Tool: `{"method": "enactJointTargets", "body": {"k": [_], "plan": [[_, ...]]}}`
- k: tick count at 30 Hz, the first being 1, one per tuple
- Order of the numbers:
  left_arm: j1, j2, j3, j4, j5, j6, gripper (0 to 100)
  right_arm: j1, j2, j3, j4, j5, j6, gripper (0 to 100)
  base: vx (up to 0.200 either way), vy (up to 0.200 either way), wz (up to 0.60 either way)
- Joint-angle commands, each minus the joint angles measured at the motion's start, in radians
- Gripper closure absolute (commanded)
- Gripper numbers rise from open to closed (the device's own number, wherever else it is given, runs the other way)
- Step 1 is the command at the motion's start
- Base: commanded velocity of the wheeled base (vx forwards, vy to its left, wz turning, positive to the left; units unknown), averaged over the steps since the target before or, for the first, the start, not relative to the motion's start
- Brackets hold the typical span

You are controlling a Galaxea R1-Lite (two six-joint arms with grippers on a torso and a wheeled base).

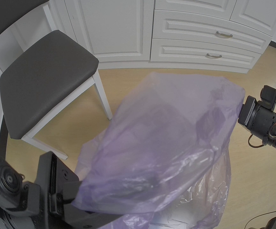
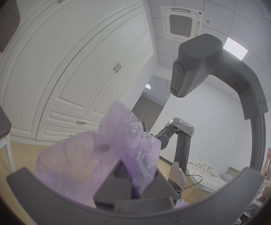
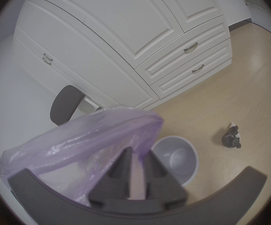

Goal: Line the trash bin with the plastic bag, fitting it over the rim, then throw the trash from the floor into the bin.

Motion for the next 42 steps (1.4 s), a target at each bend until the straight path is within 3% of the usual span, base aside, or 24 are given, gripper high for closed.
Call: {"method": "enactJointTargets", "body": {"k": [1, 6, 18, 26, 33, 42], "plan": [[0.012, -0.003, 0.000, 0.001, 0.002, -0.011, 100, -0.010, -0.015, 0.002, 0.001, 0.001, 0.001, 100, 0.000, 0.000, 0.00], [0.043, -0.003, 0.009, 0.001, 0.003, -0.018, 100, -0.022, -0.021, 0.003, 0.000, -0.002, -0.002, 100, 0.000, 0.000, 0.00], [0.265, 0.104, -0.024, 0.015, 0.008, -0.084, 100, -0.033, -0.091, 0.023, 0.015, -0.002, -0.096, 100, 0.000, 0.000, 0.00], [0.320, 0.172, -0.057, 0.018, 0.022, -0.083, 100, -0.043, -0.129, 0.032, 0.015, -0.003, -0.137, 100, 0.000, 0.000, 0.00], [0.349, 0.207, -0.098, 0.019, 0.104, -0.075, 100, -0.043, -0.156, 0.034, 0.020, -0.011, -0.177, 100, 0.000, 0.000, 0.00], [0.351, 0.249, -0.156, 0.027, 0.219, -0.064, 100, -0.036, -0.199, -0.063, 0.230, -0.049, -0.183, 100, 0.000, 0.000, 0.00]]}}
